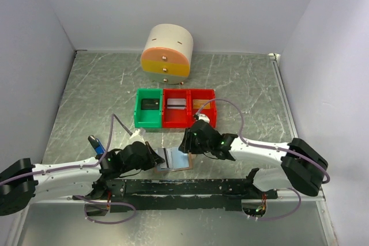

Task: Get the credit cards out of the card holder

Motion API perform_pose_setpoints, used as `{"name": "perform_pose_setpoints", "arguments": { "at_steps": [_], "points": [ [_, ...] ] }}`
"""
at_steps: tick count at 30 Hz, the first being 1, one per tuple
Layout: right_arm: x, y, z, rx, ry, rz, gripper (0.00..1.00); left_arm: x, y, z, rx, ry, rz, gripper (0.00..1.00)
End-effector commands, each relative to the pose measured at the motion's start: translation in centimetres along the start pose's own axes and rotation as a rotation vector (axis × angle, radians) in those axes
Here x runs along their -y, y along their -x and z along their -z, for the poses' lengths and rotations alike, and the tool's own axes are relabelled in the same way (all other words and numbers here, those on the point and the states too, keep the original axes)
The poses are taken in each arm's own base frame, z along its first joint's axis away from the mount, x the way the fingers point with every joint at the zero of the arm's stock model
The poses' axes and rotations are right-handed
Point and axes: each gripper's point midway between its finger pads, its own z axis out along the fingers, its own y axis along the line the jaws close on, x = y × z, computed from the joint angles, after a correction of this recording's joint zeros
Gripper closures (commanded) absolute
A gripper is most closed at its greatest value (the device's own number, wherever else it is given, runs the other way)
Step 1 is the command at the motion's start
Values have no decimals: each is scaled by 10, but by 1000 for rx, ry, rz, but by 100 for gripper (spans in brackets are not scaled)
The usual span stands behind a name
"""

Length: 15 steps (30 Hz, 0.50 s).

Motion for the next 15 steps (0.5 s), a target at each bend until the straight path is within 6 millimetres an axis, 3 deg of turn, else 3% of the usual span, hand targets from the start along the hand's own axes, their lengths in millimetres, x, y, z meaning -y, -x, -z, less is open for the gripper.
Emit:
{"name": "perform_pose_setpoints", "arguments": {
  "at_steps": [1, 9, 15],
  "points": [
    [-19, 20, 16, 62, 69, 29, 55, -17, 10, 14, 32, 114, -69, 93],
    [-58, 19, 21, 21, 223, 50, 56, 4, 30, 51, 86, 52, -95, 93],
    [-87, 6, -1, -45, 253, 88, 59, 3, 37, 64, 111, 53, -97, 93]
  ]
}}
